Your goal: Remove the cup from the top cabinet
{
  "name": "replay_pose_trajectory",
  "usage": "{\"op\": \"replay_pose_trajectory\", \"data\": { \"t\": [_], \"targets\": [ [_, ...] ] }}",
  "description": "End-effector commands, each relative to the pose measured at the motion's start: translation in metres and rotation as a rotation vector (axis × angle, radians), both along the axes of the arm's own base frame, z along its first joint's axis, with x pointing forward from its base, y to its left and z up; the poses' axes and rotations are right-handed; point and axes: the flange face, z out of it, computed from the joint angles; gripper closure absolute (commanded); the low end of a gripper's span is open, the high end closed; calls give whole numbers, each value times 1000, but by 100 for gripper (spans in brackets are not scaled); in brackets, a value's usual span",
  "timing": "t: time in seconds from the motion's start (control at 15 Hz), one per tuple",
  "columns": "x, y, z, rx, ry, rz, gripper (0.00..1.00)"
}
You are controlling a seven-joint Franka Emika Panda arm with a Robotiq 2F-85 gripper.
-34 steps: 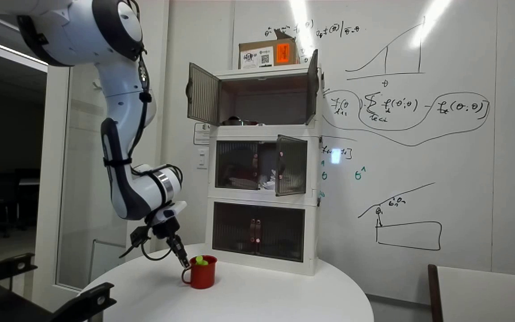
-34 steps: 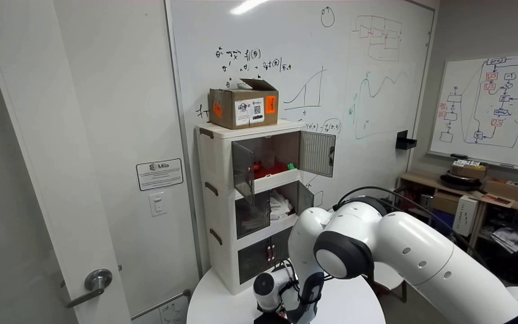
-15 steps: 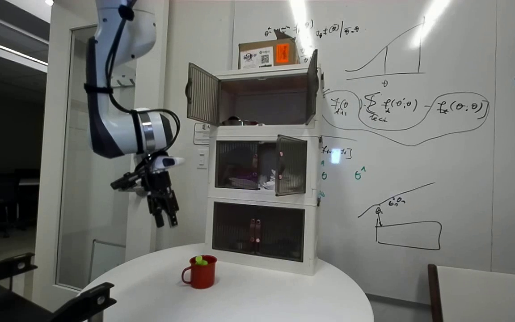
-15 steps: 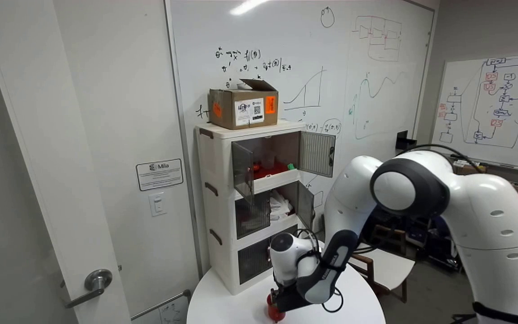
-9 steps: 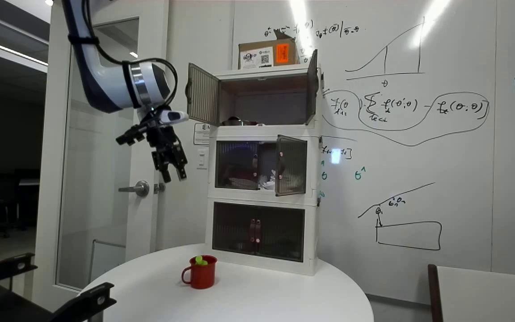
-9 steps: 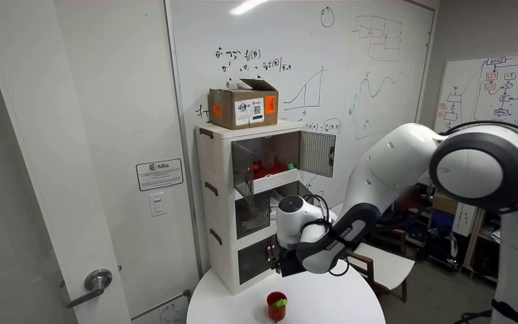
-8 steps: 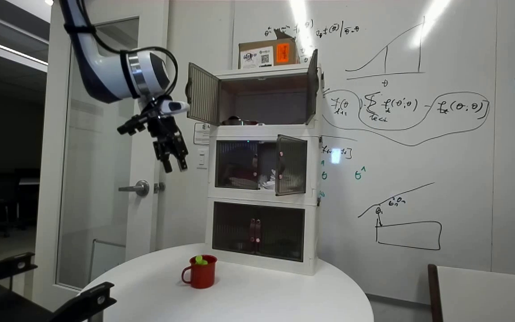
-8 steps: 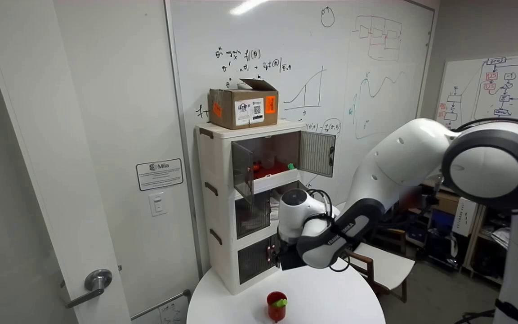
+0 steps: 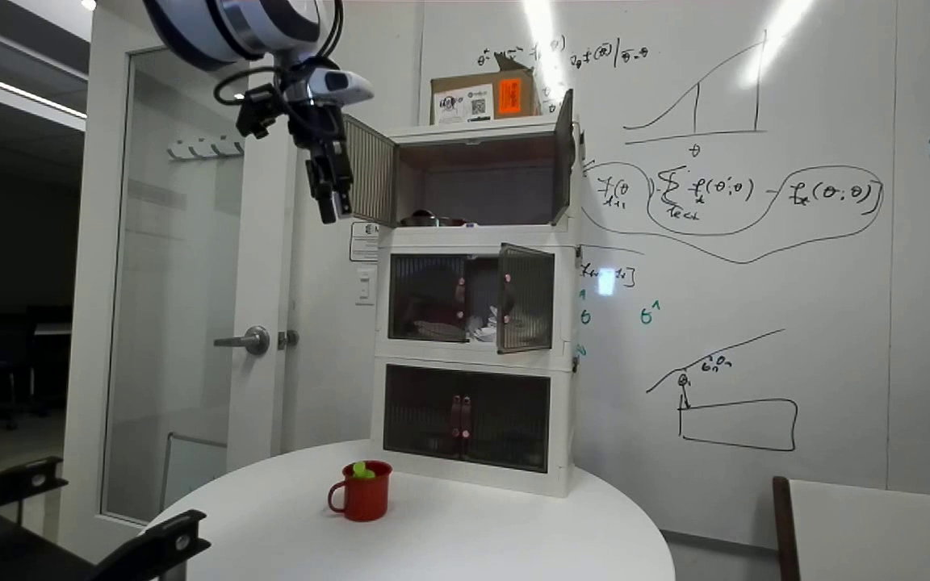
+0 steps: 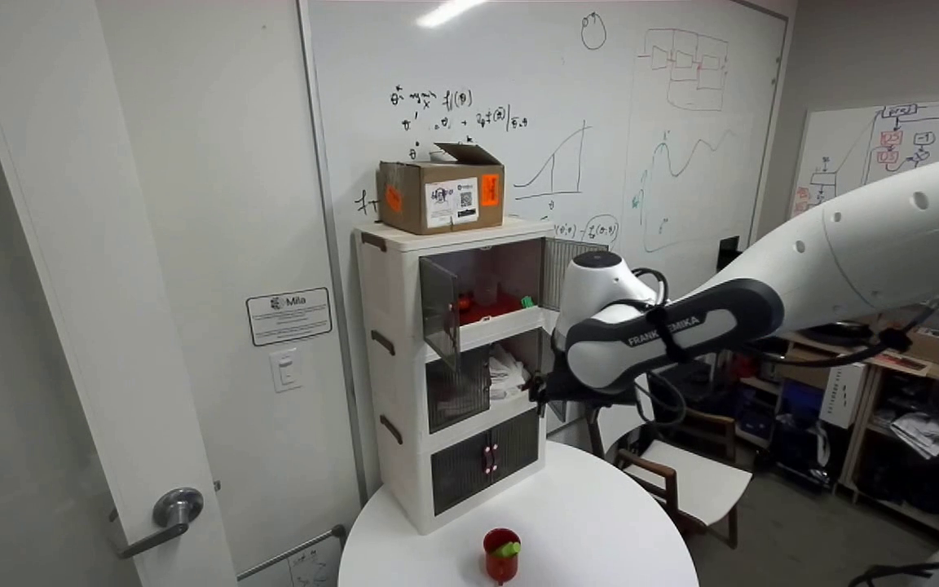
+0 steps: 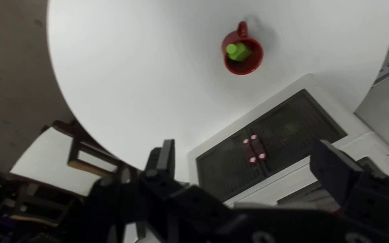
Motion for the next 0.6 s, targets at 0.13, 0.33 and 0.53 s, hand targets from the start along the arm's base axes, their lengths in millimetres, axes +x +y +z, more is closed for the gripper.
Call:
{"op": "replay_pose_trajectory", "data": {
  "t": [0.13,0.33,0.53],
  "targets": [
    [-39,-29,62,-278,167,-63,0],
    [-53,-20,81,-378,240,60,0],
    [-62,-13,98,-401,180,228,0]
  ]
}}
